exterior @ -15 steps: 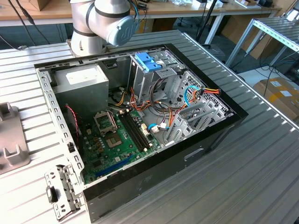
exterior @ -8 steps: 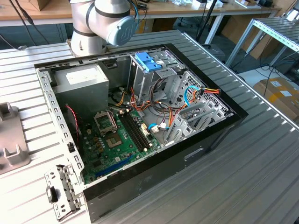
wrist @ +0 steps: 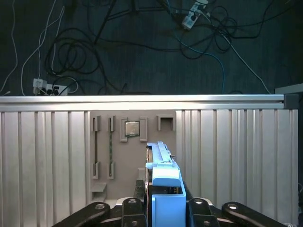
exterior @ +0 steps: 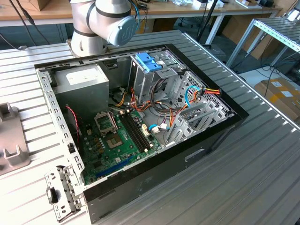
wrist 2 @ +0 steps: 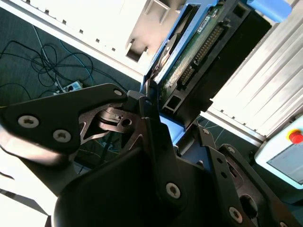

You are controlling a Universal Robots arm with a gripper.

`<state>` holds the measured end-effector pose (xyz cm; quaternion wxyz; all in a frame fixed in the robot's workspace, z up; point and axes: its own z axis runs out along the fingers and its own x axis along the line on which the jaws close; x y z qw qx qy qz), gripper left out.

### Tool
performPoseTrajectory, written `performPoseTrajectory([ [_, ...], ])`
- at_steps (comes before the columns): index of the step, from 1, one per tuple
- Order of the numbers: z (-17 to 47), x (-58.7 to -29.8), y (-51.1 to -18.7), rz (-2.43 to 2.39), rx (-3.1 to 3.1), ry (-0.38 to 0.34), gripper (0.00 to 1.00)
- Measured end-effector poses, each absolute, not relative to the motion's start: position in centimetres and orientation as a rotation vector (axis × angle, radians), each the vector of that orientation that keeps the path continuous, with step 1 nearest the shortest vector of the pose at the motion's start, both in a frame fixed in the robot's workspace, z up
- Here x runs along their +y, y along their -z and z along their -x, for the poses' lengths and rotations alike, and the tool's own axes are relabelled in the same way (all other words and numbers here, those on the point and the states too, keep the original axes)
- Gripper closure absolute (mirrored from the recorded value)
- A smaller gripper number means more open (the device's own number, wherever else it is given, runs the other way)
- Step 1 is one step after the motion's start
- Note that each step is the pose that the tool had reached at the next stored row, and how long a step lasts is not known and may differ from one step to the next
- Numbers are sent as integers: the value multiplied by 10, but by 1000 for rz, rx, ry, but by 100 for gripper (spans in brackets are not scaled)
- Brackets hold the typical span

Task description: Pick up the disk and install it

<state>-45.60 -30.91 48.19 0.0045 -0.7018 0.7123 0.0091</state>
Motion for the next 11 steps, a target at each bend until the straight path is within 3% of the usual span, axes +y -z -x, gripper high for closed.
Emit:
performPoseTrajectory([
  [11, 453, -320, -482, 2198, 2231, -29, 63],
])
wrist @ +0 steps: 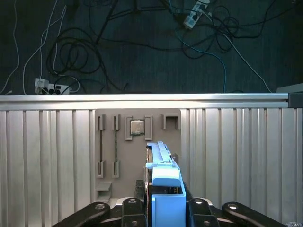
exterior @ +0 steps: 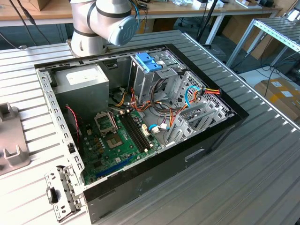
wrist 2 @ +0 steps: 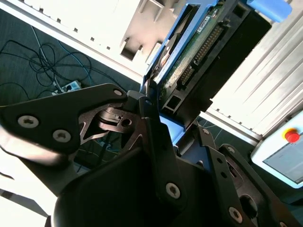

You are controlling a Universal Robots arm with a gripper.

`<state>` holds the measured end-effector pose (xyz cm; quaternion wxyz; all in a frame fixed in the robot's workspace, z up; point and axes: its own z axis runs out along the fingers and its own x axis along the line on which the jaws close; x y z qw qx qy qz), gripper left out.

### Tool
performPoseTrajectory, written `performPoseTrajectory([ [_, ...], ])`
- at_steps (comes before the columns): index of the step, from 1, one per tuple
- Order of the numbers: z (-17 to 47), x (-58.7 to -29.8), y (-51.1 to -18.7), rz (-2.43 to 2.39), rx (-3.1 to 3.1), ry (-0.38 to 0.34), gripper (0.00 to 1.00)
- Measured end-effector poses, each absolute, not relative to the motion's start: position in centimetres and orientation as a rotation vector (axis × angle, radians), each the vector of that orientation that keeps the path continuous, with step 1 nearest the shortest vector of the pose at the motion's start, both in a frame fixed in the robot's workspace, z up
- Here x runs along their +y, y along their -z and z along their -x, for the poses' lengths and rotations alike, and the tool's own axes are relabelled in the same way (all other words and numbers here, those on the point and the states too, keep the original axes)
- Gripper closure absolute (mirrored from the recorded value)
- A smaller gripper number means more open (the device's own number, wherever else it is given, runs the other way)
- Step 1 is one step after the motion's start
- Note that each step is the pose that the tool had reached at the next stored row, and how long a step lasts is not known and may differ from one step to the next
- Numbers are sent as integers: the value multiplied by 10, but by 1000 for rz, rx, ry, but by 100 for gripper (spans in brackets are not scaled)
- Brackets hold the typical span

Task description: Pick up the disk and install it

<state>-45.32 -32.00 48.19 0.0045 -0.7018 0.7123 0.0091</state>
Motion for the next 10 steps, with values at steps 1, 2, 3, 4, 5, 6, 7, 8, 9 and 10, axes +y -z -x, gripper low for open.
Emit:
performPoseTrajectory([
  [1, 453, -321, -482, 2199, 2231, -29, 63],
  [2, 453, -322, -482, 2199, 2231, -29, 63],
  [3, 452, -324, -482, 2199, 2231, -29, 63],
  [4, 452, -325, -482, 2199, 2231, -29, 63],
  [5, 452, -325, -482, 2199, 2231, -29, 63],
  [6, 452, -326, -482, 2199, 2231, -29, 63],
  [7, 452, -327, -482, 2198, 2231, -29, 63],
  [8, 451, -328, -482, 2199, 2231, -29, 63],
  [9, 451, -328, -482, 2199, 2231, -29, 63],
  [10, 451, -330, -482, 2199, 2231, -29, 63],
])
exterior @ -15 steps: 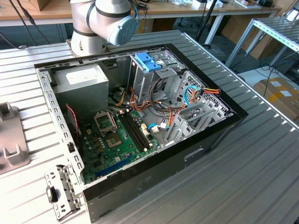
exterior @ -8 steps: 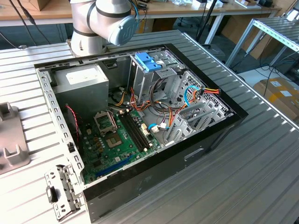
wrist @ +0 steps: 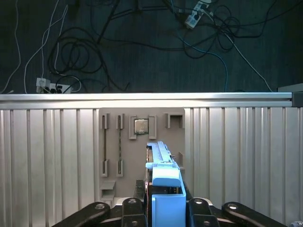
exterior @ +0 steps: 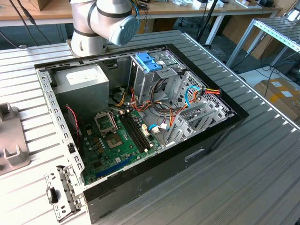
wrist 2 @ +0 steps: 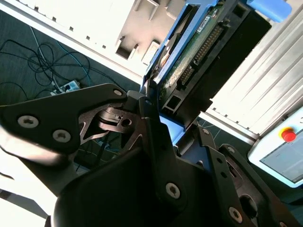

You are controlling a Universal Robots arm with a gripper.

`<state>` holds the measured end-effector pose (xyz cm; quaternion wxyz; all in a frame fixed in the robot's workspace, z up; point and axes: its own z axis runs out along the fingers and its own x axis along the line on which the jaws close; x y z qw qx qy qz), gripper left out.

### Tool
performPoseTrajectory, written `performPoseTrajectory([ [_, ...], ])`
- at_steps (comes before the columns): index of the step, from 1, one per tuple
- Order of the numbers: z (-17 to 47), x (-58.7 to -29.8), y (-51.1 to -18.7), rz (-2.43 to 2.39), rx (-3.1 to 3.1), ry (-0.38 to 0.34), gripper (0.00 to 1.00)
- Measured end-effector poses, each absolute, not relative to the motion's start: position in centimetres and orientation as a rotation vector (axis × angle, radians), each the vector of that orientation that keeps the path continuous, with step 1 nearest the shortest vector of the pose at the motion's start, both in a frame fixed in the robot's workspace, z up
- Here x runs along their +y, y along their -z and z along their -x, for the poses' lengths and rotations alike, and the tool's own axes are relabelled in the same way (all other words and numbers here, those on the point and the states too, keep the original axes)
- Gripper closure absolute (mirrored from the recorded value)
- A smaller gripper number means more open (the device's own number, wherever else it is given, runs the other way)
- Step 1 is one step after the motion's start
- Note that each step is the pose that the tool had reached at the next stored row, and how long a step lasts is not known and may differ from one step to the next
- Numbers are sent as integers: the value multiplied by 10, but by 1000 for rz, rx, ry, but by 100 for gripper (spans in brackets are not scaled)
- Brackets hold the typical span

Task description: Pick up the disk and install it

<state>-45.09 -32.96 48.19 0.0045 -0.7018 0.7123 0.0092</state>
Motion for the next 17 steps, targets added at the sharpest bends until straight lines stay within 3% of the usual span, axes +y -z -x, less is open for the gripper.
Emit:
performPoseTrajectory([
  [17, 448, -339, -482, 2199, 2231, -29, 63],
])
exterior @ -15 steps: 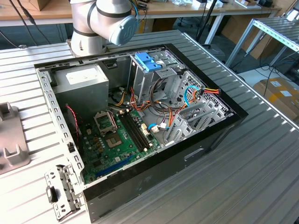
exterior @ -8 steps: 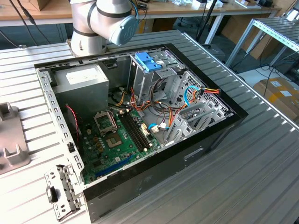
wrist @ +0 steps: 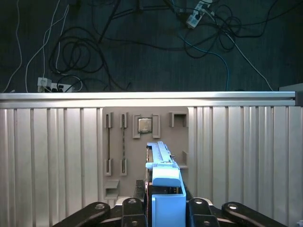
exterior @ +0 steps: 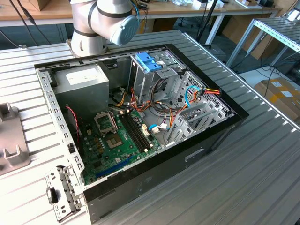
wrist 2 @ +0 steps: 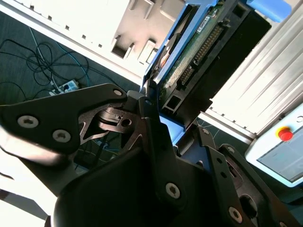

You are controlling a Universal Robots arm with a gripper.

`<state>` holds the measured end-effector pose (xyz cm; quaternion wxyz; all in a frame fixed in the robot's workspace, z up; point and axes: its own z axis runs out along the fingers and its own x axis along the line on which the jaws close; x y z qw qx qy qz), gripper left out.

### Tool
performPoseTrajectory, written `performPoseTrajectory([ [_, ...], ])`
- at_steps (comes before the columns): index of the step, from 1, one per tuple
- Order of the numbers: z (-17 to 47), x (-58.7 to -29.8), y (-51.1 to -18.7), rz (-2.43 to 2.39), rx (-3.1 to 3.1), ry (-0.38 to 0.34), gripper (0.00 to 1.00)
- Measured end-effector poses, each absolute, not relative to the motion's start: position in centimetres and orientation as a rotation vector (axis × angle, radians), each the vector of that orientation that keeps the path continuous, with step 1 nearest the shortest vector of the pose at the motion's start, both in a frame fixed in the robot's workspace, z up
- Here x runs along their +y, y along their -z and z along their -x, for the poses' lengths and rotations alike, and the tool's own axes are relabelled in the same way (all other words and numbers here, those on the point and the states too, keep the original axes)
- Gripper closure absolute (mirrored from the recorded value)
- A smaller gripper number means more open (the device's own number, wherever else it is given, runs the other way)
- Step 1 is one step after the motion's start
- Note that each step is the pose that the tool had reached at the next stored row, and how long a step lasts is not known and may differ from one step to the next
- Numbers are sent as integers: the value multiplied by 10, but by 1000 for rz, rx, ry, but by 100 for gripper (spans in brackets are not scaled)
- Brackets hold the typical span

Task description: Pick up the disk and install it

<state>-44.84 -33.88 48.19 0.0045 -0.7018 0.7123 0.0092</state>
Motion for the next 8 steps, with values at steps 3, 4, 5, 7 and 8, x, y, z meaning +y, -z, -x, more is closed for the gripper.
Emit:
performPoseTrajectory([
  [3, 448, -341, -482, 2199, 2231, -29, 63],
  [4, 448, -342, -482, 2198, 2231, -29, 63],
  [5, 448, -343, -482, 2199, 2231, -29, 63],
  [7, 447, -344, -482, 2199, 2231, -29, 63],
  [8, 447, -344, -482, 2199, 2231, -29, 63],
])
